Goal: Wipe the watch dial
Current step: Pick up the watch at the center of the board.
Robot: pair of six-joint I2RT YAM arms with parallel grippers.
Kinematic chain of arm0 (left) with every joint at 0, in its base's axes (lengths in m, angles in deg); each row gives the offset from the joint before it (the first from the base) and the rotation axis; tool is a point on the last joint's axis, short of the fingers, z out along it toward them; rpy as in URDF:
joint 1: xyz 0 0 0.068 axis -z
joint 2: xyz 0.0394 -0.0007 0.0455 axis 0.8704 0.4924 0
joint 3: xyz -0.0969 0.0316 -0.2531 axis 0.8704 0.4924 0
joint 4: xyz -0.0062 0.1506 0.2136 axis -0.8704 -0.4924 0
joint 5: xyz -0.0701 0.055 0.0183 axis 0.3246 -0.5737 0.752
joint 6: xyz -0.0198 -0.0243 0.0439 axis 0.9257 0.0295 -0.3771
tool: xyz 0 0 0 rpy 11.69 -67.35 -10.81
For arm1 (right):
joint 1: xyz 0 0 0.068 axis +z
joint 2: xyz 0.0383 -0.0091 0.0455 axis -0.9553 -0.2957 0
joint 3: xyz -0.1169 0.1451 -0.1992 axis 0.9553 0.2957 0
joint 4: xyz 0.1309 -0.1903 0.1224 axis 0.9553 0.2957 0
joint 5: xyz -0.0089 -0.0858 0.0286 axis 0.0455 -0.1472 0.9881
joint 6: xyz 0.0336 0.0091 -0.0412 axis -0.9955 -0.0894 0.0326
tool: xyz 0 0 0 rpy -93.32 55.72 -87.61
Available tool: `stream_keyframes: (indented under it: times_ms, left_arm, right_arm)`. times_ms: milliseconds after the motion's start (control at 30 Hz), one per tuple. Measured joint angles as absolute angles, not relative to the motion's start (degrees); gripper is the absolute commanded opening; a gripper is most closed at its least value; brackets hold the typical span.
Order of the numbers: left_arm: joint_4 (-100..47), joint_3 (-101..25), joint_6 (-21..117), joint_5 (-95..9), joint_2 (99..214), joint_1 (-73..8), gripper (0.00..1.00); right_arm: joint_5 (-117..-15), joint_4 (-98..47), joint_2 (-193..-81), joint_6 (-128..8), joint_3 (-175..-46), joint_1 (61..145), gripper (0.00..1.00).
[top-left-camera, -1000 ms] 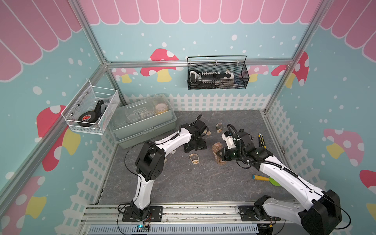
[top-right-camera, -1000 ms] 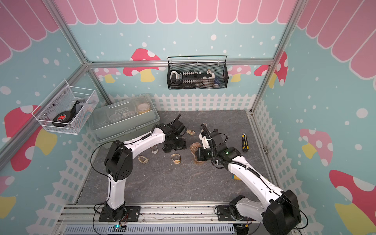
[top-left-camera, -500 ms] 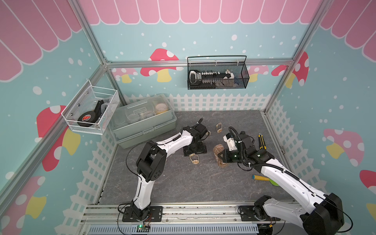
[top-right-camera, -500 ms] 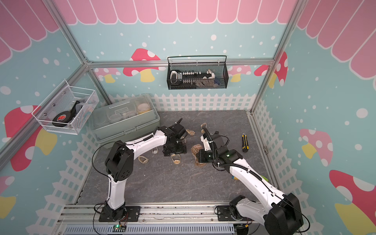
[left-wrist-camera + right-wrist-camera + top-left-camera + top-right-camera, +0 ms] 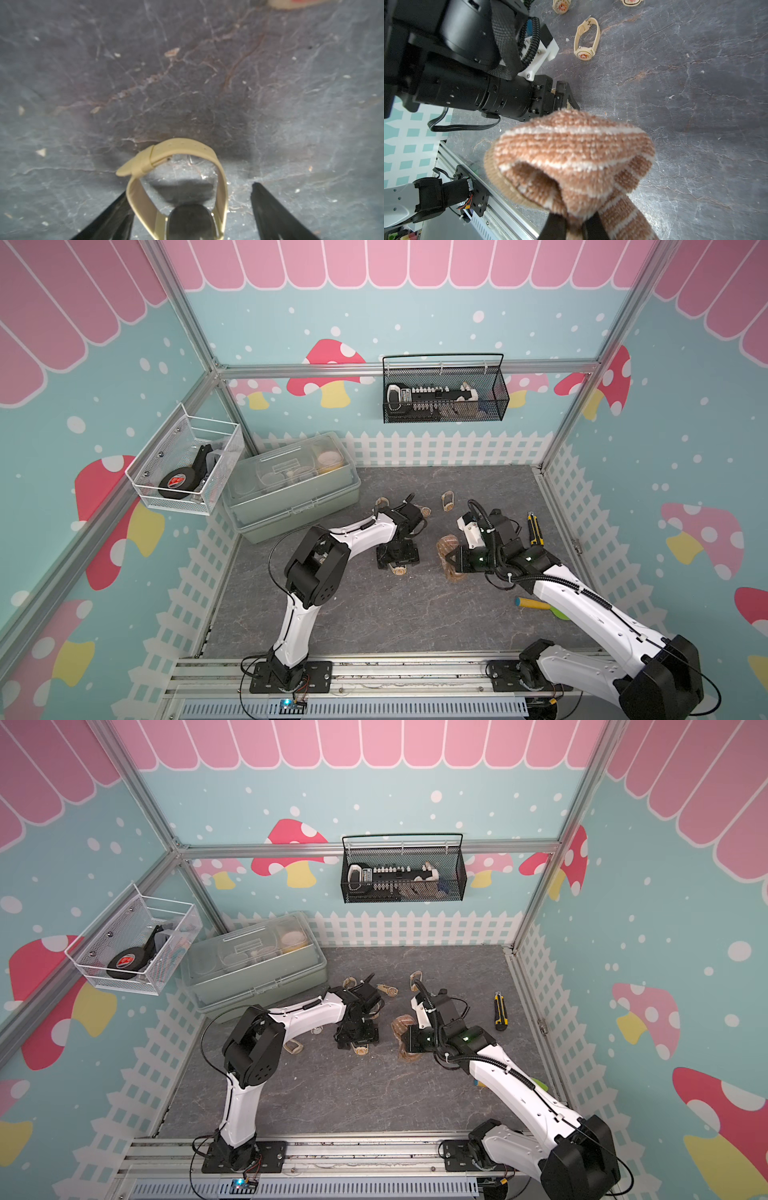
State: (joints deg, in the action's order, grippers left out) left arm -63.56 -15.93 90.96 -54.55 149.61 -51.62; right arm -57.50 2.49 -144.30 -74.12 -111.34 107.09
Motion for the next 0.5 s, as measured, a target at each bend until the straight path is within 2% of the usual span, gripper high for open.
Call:
stream_keyframes:
  times_ms: [233,500]
  left_arm:
    - [-66.43,-20.52,87.61,-55.47,151.38,-47.18,0.98]
    - [-69.40,-31.21,83.99,-56.43,159.75,-39.73,0.97]
  right_arm:
    - [-57.96,2.73,-140.15,-73.79,-109.48,107.06,0.00]
    - [-59.05,3.98,-134.57,-73.81,-104.85,106.91,0.00]
